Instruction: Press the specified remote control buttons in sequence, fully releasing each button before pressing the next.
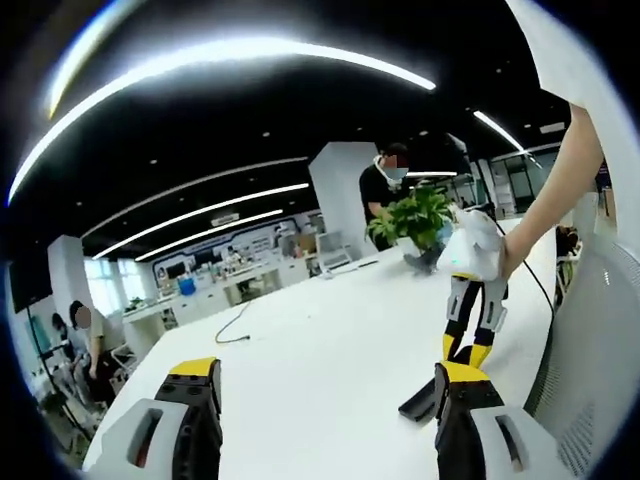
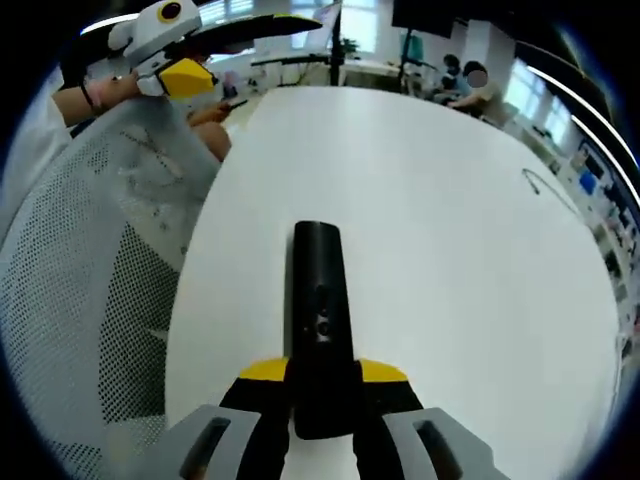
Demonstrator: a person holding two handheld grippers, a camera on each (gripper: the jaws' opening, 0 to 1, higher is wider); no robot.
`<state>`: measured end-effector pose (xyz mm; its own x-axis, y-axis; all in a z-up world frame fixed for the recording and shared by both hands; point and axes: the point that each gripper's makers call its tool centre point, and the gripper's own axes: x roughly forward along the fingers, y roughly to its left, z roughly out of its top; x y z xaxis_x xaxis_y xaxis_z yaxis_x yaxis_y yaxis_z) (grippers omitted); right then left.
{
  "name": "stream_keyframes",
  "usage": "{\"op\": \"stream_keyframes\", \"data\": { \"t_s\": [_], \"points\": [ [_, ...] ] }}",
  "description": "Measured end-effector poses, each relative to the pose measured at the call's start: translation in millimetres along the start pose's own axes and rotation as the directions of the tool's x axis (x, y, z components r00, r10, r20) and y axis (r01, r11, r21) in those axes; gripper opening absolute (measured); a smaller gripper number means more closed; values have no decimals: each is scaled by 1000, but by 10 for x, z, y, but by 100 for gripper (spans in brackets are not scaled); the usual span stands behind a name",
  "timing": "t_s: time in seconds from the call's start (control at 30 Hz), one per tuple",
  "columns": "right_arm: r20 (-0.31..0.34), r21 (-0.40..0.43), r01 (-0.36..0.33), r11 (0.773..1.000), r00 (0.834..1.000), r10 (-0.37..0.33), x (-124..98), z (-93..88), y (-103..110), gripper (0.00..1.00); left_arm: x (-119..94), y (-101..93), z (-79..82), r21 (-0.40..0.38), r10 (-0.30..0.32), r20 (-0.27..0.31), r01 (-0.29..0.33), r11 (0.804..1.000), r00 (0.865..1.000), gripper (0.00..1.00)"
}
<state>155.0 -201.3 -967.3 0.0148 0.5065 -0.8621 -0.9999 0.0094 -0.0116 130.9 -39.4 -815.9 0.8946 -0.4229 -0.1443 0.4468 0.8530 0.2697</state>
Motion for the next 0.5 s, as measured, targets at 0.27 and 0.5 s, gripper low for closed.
{"op": "stream_keyframes", "data": {
  "t_s": [0.27, 0.5],
  "points": [
    [-23, -16, -12, 1000, 1000, 12, -12, -19, -133, 20, -9, 17, -19, -12, 9, -7, -9, 1000, 1000, 90],
    [-25, -1, -7, 1000, 1000, 7, -13, -31, -300, 20, -14, 21, -44, -13, 11, -18, -11, 1000, 1000, 90]
  ]
}}
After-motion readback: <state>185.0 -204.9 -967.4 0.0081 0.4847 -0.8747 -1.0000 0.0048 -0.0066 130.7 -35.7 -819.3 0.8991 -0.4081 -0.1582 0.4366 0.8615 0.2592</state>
